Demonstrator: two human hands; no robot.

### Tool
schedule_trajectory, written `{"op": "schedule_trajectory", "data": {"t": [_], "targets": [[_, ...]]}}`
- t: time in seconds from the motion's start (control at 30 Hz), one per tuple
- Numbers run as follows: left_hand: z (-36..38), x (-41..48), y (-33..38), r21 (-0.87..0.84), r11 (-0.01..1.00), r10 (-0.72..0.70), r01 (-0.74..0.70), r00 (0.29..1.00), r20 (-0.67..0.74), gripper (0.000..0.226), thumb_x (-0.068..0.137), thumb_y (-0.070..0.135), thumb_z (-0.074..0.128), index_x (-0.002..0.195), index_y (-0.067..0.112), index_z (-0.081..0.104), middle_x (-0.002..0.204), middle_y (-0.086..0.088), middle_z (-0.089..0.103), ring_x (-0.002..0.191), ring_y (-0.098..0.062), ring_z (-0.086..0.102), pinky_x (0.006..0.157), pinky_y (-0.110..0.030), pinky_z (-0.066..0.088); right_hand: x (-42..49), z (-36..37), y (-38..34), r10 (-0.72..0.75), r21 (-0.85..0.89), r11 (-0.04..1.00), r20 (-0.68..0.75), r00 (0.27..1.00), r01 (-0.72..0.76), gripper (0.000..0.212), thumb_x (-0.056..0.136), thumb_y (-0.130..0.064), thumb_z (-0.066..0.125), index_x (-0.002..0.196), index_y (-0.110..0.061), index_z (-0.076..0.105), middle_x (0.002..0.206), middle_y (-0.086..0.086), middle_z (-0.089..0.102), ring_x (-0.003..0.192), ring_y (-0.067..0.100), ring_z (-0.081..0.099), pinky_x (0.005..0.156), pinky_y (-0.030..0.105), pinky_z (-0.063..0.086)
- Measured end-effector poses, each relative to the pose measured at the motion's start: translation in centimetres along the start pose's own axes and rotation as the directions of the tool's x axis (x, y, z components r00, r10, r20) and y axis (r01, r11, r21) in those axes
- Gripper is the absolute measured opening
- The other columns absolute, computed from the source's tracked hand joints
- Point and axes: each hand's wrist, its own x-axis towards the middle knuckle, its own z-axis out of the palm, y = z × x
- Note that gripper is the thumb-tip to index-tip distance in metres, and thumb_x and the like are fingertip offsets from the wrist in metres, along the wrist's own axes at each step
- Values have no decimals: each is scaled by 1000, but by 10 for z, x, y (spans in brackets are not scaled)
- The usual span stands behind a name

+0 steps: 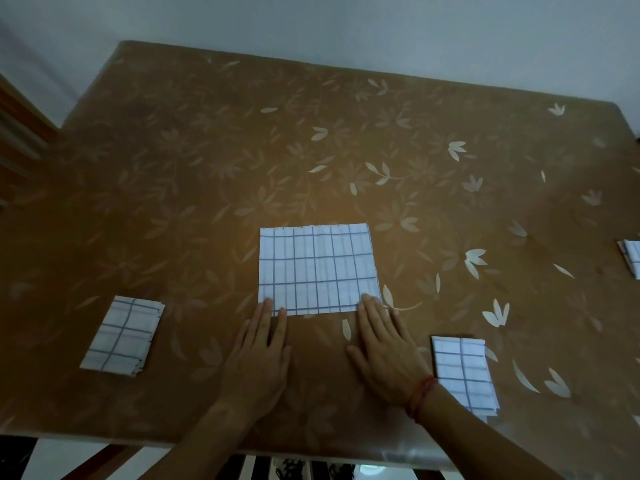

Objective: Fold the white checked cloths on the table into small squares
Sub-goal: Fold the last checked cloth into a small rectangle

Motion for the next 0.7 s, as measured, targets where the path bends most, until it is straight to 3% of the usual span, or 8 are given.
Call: {"op": "schedule_trajectory", "data": {"t": [0.13, 0.27, 0.4, 0.5, 0.6, 0.7], "targets": [[-2, 0, 0, 13, 1000, 14, -15, 1000, 10, 59, 99, 38, 17, 149, 8, 24, 157, -16, 15, 147, -27, 10, 113, -40, 16, -3, 1, 5, 23, -15, 1000, -10, 1000, -23, 72, 97, -52, 32, 148, -1, 32, 156, 17, 27, 146, 28, 24, 111, 46, 16], [-2, -1, -1, 16, 1000, 6, -6, 1000, 21, 61, 100, 41, 8, 150, 9, 22, 158, -15, 13, 147, -26, 9, 114, -39, 15, -3, 2, 3, 34, 11, 999, -15, 999, -33, 72, 98, -52, 28, 149, -1, 30, 157, 18, 26, 146, 29, 21, 115, 47, 16], [-2, 0, 1, 7, 1000, 0, 0, 1000, 17, 62, 100, 41, 6, 149, 9, 24, 157, -16, 16, 146, -27, 12, 113, -39, 16, 2, -6, -2, 70, 176, 982, -8, 997, -68, 71, 99, -53, 24, 151, -4, 25, 158, 15, 23, 148, 28, 19, 119, 46, 23], [-2, 0, 2, -1, 1000, -13, 14, 1000, 13, 61, 99, 42, 7, 150, 10, 22, 158, -15, 16, 147, -26, 11, 113, -39, 16, 19, -27, 2, 123, 317, 944, -88, 989, -89, 63, 95, -45, 42, 145, -8, 38, 147, 13, 43, 131, 33, 43, 106, 44, 40], [-2, 0, 2, 2, 1000, -16, 16, 1000, 17, 61, 99, 42, 7, 150, 11, 21, 158, -14, 14, 147, -25, 9, 113, -39, 14, 47, -41, 11, 296, 471, 856, -110, 949, -212, 54, 88, -44, 52, 135, -17, 47, 128, 7, 53, 109, 28, 52, 93, 43, 47], [-2, 0, 3, 0, 1000, -22, 22, 1000, 19, 62, 99, 42, 5, 150, 12, 22, 159, -13, 13, 147, -25, 8, 114, -38, 14, 78, -47, 17, 506, 608, 659, 78, 859, -443, 62, 73, -57, 59, 122, -19, 53, 110, 6, 58, 101, 28, 54, 89, 48, 50]]}}
